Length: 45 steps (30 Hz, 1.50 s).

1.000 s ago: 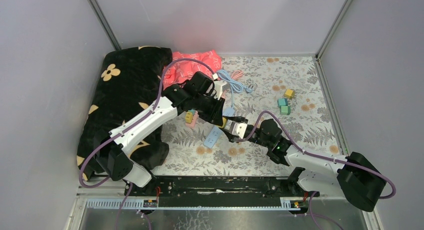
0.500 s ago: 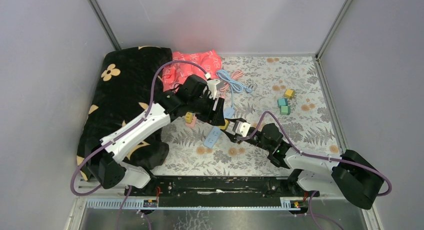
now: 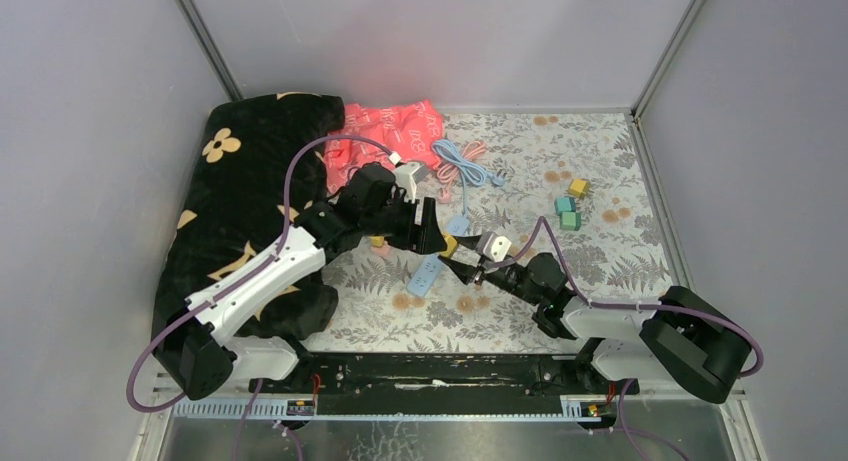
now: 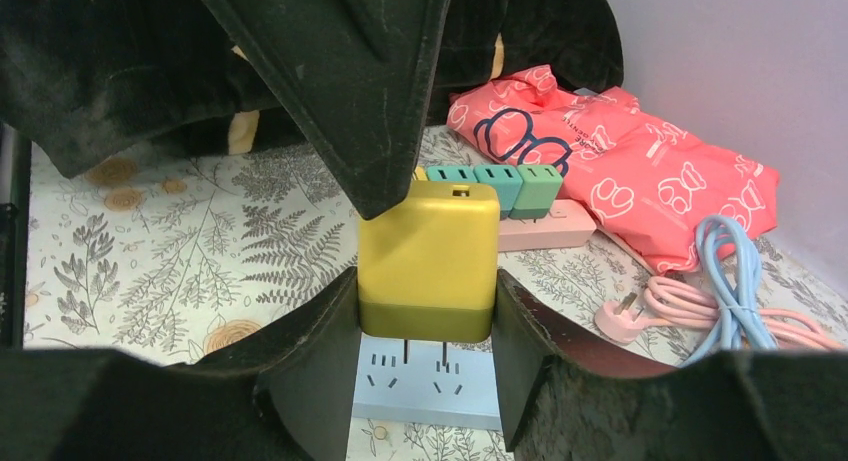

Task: Insert the plug
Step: Adjust the plug.

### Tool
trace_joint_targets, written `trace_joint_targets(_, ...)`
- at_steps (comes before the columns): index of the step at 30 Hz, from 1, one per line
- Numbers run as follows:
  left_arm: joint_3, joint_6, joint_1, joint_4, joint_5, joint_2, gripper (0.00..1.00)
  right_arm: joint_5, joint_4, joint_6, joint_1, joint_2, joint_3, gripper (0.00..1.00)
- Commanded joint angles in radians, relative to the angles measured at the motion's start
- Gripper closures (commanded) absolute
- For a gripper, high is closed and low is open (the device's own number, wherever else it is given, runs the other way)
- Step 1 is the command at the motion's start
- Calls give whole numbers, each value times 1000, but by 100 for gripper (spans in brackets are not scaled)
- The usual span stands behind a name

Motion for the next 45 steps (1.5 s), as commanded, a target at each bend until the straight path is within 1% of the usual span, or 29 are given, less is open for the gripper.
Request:
trace_joint_targets(1, -21, -36, 14, 128, 17, -25, 24, 45, 152, 70, 9, 4, 4, 100)
trace_joint_targets(6, -38, -60, 18, 161, 35, -11, 24, 53, 134, 66, 9, -5, 8, 100)
trace_joint_targets(13, -49, -89, 23, 205, 64, 10, 31, 67, 122, 54, 9, -6, 7, 100)
trace_joint_targets(16, -50, -90, 23, 205, 77, 26, 37, 76, 122, 55, 9, -3, 7, 100)
trace_joint_targets(19, -52, -88, 23, 205, 82, 34, 48, 78, 123, 58, 9, 3, 7, 100)
trace_joint_targets(21, -52, -84, 23, 207, 87, 38, 53, 77, 129, 61, 9, 10, 8, 100)
trace_joint_targets(27, -63, -82, 23, 232, 121, 48, 53, 65, 135, 69, 9, 25, 20, 100)
trace_joint_targets(34, -63, -62, 23, 251, 143, 64, 52, 37, 140, 87, 10, 36, 29, 100)
trace_joint_targets(37, -65, -55, 23, 254, 158, 72, 54, 35, 137, 89, 10, 35, 29, 100)
trace_joint_targets(41, -71, -47, 23, 257, 182, 84, 66, 25, 135, 97, 10, 39, 30, 100)
trace_joint_targets(45, -73, -36, 23, 254, 190, 88, 86, 25, 139, 108, 10, 50, 30, 100)
